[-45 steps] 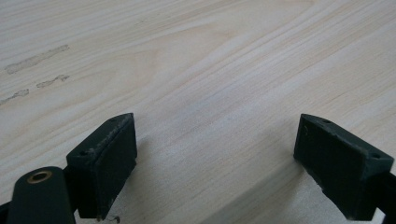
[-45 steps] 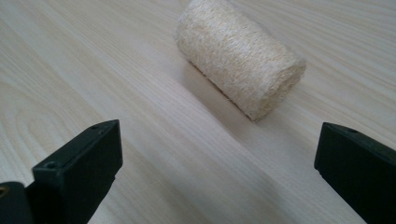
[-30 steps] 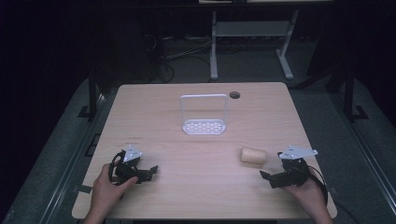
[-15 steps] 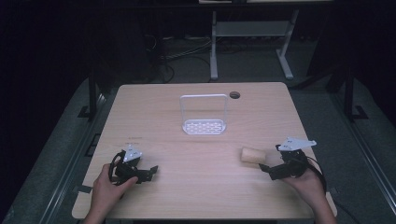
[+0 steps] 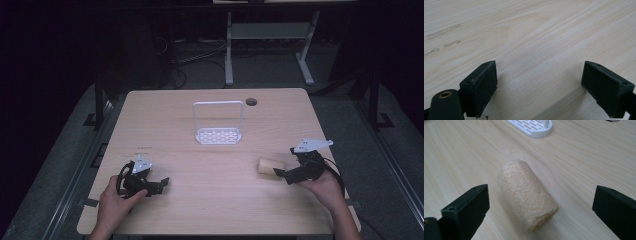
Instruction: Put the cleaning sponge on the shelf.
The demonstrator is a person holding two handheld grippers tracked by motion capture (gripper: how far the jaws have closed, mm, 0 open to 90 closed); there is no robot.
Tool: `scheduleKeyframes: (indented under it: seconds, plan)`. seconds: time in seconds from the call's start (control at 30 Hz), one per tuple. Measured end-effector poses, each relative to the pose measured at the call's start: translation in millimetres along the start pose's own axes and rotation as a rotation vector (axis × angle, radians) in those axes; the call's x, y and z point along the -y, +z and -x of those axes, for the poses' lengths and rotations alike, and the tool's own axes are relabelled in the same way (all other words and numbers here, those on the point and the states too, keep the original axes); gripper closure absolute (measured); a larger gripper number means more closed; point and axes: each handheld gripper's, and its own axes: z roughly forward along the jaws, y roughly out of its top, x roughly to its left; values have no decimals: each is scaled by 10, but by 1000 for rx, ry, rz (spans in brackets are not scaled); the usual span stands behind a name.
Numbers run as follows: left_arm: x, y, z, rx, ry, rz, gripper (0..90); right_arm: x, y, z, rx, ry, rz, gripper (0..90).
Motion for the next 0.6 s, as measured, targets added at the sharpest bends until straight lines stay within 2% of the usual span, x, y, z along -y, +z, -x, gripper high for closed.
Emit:
scheduleKeyframes:
  seconds: [0.37,0.6]
  plan:
    - [0,0,1,0,-1,0,126,-110,124,79,-64,-16,2,7]
    - [0,0,1,0,-1,0,127,-103,209,108,-116,-21,-9,8]
